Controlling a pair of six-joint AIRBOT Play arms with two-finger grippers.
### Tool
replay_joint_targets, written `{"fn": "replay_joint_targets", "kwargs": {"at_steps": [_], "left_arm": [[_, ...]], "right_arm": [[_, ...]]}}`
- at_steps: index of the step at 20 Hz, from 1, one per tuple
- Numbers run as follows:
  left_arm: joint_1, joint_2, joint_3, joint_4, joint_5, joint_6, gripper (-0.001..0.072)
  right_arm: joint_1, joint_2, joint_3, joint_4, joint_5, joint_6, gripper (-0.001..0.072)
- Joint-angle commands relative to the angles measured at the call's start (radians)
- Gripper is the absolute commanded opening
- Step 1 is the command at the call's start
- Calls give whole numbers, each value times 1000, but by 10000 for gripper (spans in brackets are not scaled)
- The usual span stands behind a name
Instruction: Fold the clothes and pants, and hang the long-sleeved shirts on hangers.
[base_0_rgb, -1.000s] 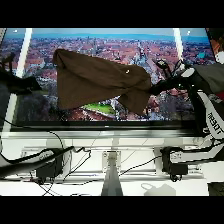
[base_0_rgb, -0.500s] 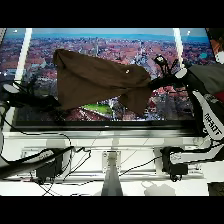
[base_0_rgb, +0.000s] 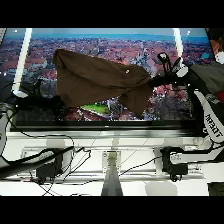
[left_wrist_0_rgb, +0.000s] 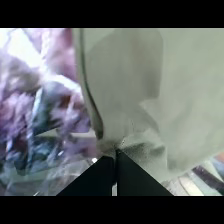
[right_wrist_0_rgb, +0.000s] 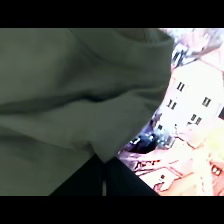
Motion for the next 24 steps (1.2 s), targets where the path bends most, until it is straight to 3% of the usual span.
{"fn": "replay_joint_targets", "kwargs": {"at_steps": [1, 5, 11, 14, 18, 22, 24], "left_arm": [[-25, 1, 77, -97, -49, 73, 17], [-23, 45, 426, -156, -189, 89, 17], [76, 264, 916, -160, -106, -26, 16], [189, 432, 945, -155, -5, -28, 16], [310, 599, 945, -152, 87, -27, 16], [325, 676, 945, -109, 126, -28, 16], [325, 677, 944, -59, 95, -28, 16]], "right_arm": [[1, 59, 51, 3, 85, 32, 14], [1, 218, 183, 3, 101, 92, 13], [0, 507, 453, -1, 92, 115, 13], [0, 652, 541, -2, 90, 135, 13], [0, 824, 597, 1, 91, 297, 13], [0, 946, 597, -1, 106, 448, 13], [0, 947, 595, -13, 148, 455, 12]]}}
